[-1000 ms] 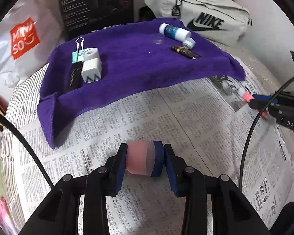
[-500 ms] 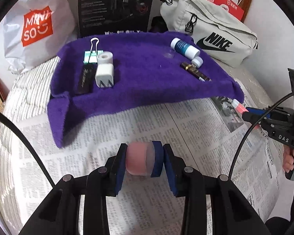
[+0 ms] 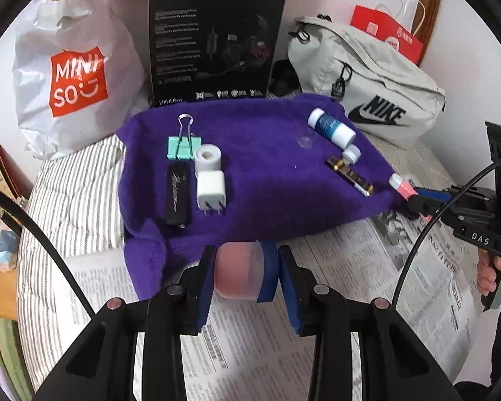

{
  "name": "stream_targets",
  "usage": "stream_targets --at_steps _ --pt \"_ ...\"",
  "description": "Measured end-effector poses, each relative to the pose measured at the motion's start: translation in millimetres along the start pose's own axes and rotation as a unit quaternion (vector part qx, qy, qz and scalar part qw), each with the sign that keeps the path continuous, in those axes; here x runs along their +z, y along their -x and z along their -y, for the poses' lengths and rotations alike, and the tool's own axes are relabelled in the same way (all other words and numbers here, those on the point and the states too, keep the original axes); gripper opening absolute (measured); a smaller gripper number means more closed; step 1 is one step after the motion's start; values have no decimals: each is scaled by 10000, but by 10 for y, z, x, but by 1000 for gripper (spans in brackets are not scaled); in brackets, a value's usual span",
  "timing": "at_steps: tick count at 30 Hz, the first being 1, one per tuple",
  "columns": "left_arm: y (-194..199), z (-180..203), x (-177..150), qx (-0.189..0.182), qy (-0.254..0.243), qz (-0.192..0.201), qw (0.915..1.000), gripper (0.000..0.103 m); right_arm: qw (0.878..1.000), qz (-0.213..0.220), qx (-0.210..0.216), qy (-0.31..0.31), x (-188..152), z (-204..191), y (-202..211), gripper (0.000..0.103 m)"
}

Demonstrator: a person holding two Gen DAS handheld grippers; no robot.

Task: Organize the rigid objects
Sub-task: 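Carry the pink tube onto the towel beside the lighter and release it while the left carries the container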

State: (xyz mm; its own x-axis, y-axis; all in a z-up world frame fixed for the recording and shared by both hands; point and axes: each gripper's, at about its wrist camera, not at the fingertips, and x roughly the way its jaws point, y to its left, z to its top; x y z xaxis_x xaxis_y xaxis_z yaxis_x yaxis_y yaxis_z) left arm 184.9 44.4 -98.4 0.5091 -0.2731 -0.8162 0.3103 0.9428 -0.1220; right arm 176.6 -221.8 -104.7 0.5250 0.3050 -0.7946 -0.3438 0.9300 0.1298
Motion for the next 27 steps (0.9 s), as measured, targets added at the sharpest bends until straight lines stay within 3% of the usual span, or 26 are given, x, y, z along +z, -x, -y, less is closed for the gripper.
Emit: stream_targets --at_steps 15,27 --pt "-103 -228 214 -161 228 138 9995 35 9997 122 1 212 475 -89 -235 17" --pt "-156 -398 287 -175 311 213 9991 35 9989 -243 -91 395 828 -200 -835 17"
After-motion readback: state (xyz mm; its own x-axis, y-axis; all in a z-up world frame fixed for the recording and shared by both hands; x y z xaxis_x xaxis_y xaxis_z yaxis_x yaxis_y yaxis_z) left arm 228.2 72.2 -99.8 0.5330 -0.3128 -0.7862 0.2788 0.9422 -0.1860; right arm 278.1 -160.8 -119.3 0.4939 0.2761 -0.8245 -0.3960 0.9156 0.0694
